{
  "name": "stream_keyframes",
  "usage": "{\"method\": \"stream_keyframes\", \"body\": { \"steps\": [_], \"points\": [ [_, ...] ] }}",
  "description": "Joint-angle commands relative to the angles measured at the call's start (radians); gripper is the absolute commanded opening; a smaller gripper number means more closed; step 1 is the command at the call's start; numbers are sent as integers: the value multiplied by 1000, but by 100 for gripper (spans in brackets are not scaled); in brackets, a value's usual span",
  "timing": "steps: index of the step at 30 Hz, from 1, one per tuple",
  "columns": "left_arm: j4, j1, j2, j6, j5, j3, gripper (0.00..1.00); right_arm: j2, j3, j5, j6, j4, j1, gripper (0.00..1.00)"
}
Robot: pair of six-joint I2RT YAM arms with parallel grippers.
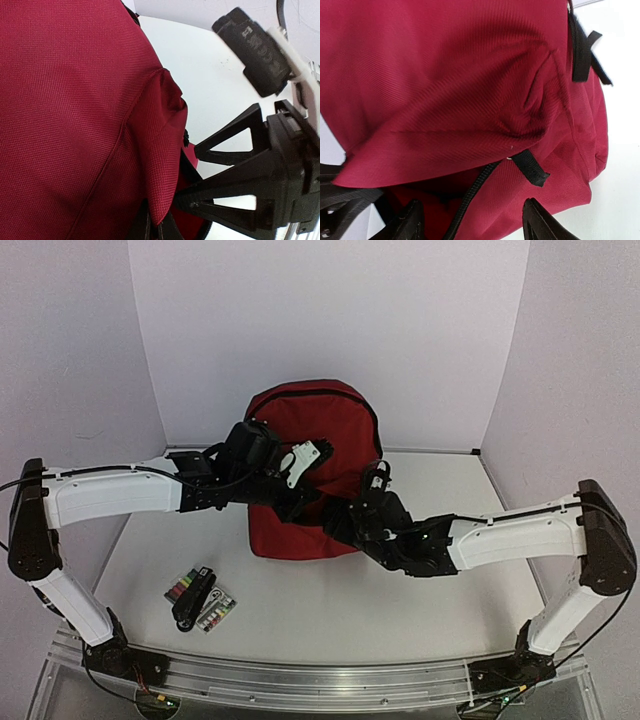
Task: Pack the student bag
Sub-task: Unzip the student bag at the center of the board.
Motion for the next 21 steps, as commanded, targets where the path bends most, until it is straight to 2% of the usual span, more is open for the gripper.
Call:
{"method": "stream_keyframes", "body": {
  "steps": [1, 3, 6, 8, 13, 21],
  "points": [
    [15, -6, -37, -20, 7, 46, 0, 58, 81, 26, -27, -31, 3, 42],
    [8, -6, -36, -29, -50, 53, 0, 51, 82, 21, -25, -35, 4, 22],
    [8, 2, -21, -36, -204, 64, 0, 14, 50, 5, -7, -37, 4, 0],
    [4, 36, -8, -63, -258, 81, 0, -16, 14, -15, 12, -40, 7, 0],
    [22, 183, 4, -206, -207, 118, 0, -98, -103, -33, 83, -62, 25, 0],
    [46, 259, 65, -238, -238, 222, 0, -163, -192, -30, 137, -85, 31, 0]
  ]
}}
